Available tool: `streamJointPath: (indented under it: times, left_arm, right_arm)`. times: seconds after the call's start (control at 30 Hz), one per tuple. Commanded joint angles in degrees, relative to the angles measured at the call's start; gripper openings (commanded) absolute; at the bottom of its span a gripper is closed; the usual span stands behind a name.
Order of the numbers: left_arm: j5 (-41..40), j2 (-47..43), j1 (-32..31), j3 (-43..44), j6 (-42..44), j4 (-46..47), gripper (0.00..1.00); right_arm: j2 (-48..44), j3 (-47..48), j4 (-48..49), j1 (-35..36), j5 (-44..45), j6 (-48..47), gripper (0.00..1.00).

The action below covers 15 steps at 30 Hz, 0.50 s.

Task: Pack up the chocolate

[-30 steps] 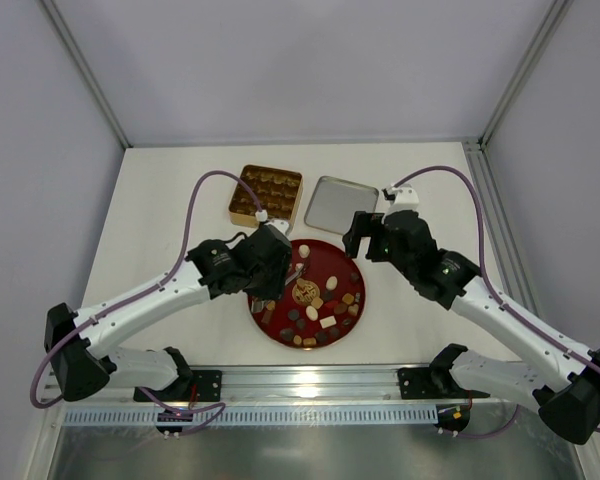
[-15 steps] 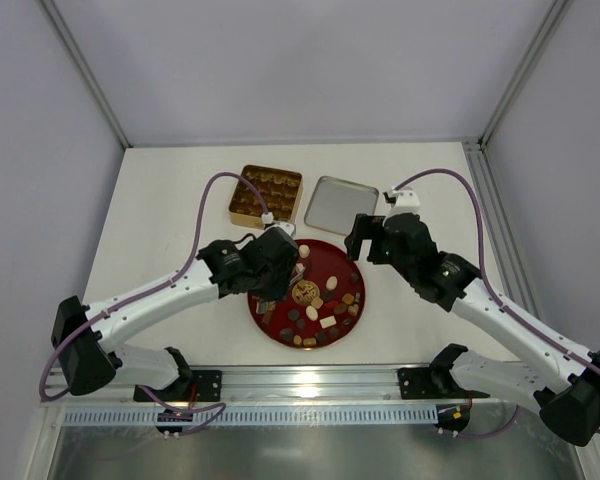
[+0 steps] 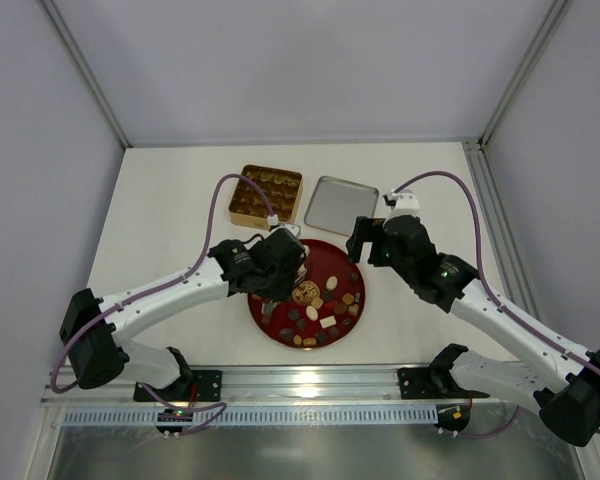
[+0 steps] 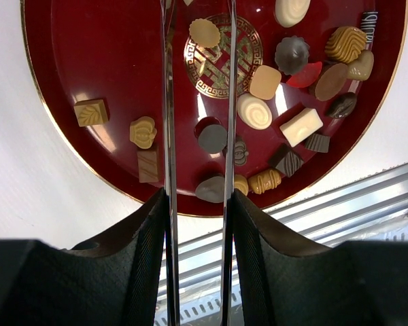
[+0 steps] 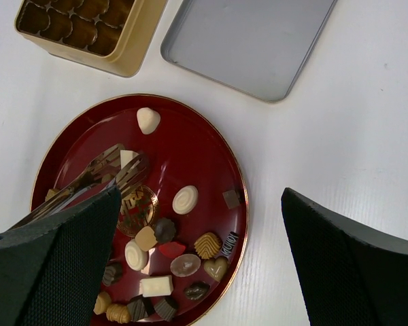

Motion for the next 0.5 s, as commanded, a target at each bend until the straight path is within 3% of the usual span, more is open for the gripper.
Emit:
streamJointPath:
  times: [0.0,0.47]
  left_arm:
    - [0.06,0.51,-0.28,0.6,0.02,2.91,0.41]
    - [-1.34,1.39,-0.28,1.48,1.07,2.12,0.36]
  right_arm:
    - [-1.05,0.07,1.41,-0.29,1.54,-0.29,1.0]
    - [-1.05,-0.37,1.32,-0.9,1.36,-0.37,1.0]
